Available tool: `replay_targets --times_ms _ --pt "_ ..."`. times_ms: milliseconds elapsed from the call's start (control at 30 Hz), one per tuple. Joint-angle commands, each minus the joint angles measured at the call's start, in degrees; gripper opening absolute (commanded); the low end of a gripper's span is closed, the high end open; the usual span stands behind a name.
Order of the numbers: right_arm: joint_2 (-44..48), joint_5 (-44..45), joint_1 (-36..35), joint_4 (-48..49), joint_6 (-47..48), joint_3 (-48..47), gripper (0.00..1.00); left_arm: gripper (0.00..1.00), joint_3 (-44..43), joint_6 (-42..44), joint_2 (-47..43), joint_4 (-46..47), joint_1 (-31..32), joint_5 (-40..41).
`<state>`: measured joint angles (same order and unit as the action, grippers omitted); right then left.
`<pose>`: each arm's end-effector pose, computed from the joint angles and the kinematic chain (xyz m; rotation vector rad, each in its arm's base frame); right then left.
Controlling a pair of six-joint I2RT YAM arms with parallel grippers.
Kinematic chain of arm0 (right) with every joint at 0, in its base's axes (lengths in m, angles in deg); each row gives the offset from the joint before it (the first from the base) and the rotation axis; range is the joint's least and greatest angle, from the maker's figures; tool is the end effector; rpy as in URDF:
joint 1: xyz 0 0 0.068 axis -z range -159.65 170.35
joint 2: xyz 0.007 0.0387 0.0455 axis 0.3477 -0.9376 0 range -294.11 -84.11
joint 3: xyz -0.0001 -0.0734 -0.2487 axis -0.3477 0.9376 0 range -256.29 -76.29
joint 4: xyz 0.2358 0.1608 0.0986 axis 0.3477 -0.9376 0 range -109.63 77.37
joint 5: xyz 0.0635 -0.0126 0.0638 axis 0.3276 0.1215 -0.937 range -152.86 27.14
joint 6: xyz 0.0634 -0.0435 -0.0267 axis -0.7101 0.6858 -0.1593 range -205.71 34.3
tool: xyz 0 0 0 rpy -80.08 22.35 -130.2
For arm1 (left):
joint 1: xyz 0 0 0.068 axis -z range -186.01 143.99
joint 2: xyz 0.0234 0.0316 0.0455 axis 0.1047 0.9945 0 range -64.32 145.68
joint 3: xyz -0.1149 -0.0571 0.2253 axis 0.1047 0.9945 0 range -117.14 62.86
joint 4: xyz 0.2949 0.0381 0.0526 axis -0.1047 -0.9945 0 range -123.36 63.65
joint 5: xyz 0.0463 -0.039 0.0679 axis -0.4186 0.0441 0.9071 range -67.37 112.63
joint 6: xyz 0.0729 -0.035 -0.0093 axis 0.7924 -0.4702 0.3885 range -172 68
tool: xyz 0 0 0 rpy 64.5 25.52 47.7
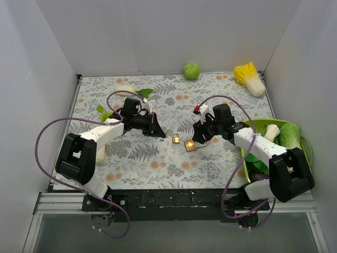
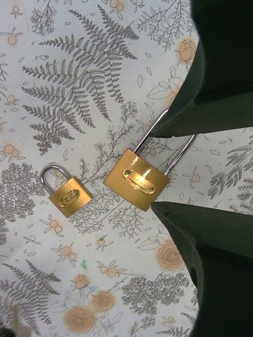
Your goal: Unlock with the key
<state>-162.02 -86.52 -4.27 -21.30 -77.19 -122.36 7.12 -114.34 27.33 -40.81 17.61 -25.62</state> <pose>0.3057 0.1712 0.1670 -0.8573 2.1136 0.6172 0.3204 -0.1977 0.1499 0.4729 -2.6297 1.5122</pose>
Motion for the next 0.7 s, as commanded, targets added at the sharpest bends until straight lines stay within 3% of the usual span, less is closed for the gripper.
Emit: replay_targets --times_ms 0,367,667 --pt "-0.6 2.8 -3.7 0.2 15.2 -1.9 0.6 0.0 1.9 1.7 -4.6 2.2 -0.9 -1.2" --pt "-6.6 17.1 -13.3 1.9 26.9 -0.4 0.6 0.0 4.4 -1.2 -7.1 3.8 -2.3 -3.5" --pt "-5.2 20.2 -14.8 -2.8 29.8 0.3 0.6 0.0 5.1 -1.7 -10.2 4.5 -2.4 -3.7"
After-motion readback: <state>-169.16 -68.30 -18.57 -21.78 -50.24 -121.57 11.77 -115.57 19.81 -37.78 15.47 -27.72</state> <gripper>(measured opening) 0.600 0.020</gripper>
